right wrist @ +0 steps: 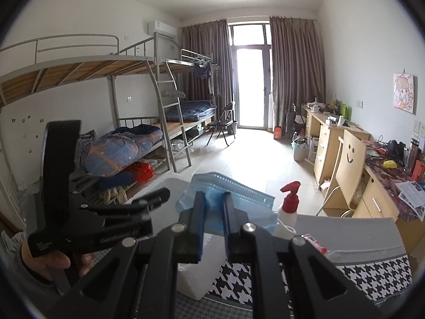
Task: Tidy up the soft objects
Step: 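Open the left tool to drop the grey cloth into the box, then lower the blue mask into the box and open the right tool, then move both tools back toward the yellow mesh sleeve and white tissue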
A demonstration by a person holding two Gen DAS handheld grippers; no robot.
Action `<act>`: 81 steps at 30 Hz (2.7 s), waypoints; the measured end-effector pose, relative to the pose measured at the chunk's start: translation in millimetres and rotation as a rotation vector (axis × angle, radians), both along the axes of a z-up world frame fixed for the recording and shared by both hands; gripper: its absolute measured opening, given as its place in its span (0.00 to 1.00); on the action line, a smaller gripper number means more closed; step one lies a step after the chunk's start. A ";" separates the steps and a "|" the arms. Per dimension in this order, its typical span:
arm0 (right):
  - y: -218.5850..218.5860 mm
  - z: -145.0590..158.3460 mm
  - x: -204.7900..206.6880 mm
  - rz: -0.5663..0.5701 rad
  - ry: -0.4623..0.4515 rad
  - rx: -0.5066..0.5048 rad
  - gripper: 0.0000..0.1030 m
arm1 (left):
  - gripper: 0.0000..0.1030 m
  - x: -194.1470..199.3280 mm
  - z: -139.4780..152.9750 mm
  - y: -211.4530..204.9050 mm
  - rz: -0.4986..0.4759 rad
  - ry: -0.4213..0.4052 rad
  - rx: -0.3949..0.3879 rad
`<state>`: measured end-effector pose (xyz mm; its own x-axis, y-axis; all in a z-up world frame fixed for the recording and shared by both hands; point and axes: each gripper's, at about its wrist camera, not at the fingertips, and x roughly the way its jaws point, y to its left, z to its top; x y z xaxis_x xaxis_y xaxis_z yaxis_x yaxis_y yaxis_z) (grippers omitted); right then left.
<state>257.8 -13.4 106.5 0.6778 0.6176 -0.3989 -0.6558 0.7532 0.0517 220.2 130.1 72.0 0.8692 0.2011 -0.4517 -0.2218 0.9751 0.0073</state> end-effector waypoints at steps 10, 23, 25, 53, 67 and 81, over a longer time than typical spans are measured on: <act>7.5 -0.5 -0.4 0.009 0.005 -0.007 0.15 | 0.99 -13.1 4.2 17.2 0.055 -0.036 -0.003; 30.9 -3.4 6.1 0.047 0.020 -0.036 0.15 | 0.99 -26.7 2.4 40.7 0.114 -0.037 -0.011; 34.1 -4.6 6.7 0.058 0.031 -0.038 0.15 | 0.99 -29.3 0.8 44.4 0.118 -0.038 -0.014; 85.5 -22.4 26.2 0.115 0.103 -0.121 0.15 | 0.99 -55.3 -15.3 62.6 0.159 -0.046 -0.033; 88.3 -28.8 34.2 0.082 0.148 -0.128 0.68 | 0.99 -58.5 -18.4 62.2 0.162 -0.053 -0.034; 62.2 -9.5 12.0 0.034 0.070 -0.083 0.84 | 0.99 -79.2 -9.5 42.3 0.158 -0.072 0.007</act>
